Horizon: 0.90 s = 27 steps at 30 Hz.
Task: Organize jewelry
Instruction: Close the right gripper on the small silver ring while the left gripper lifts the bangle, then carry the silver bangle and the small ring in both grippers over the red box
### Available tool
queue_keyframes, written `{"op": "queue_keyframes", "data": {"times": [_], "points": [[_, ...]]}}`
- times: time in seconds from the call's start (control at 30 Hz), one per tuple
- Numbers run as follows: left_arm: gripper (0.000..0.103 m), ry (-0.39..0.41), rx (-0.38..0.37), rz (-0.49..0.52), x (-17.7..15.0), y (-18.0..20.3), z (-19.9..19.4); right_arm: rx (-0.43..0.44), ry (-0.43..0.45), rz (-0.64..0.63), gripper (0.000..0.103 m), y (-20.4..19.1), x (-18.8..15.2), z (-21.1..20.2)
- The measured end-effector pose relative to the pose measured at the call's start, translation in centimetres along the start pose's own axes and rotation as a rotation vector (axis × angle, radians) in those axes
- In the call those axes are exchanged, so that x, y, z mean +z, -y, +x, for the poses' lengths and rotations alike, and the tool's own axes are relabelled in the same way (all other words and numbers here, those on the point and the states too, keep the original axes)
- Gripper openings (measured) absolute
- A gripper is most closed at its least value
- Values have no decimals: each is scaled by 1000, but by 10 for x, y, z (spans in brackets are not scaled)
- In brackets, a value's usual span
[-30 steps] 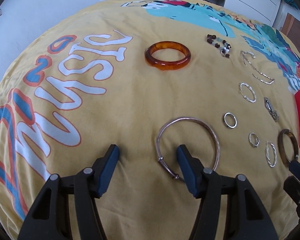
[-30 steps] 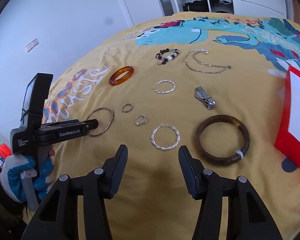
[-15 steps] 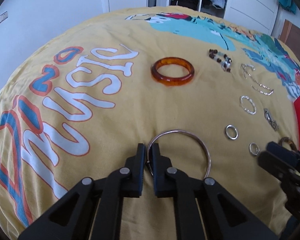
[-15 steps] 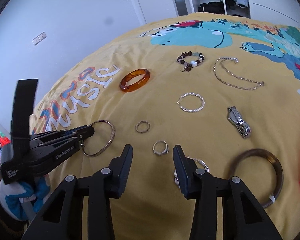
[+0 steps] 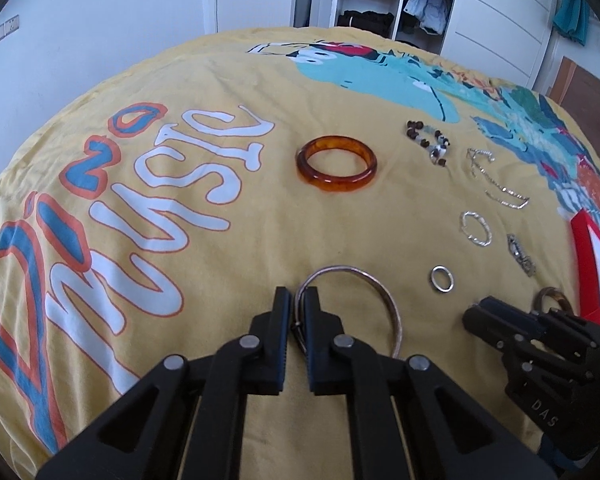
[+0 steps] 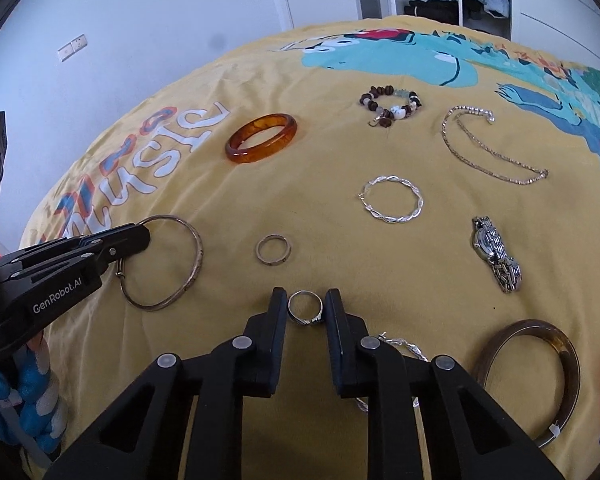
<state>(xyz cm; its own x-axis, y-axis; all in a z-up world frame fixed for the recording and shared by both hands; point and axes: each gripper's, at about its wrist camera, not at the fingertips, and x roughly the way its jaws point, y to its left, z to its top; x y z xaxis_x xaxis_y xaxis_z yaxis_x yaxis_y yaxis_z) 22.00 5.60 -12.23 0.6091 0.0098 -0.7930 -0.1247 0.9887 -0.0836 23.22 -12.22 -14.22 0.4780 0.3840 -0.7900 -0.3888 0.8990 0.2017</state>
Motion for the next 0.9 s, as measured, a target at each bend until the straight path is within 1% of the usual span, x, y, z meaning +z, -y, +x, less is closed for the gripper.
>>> {"op": "queue_keyframes", "data": {"times": [0.27,0.5,0.77,0.9], "points": [[7,-6,-36,-30,-1,-7,-15,28,17,2,19,-12,-6,-14],[6,-14,-49,-27,-3,-7,-29,39,36,18,19,-12,-10,-30],[6,-45,-47,24,-22,3,-52,44,58,32,19,-14,-20,-56],[6,-47,-47,53,-27,12,-65,39,79,50,19,-10,-26,-75]]}}
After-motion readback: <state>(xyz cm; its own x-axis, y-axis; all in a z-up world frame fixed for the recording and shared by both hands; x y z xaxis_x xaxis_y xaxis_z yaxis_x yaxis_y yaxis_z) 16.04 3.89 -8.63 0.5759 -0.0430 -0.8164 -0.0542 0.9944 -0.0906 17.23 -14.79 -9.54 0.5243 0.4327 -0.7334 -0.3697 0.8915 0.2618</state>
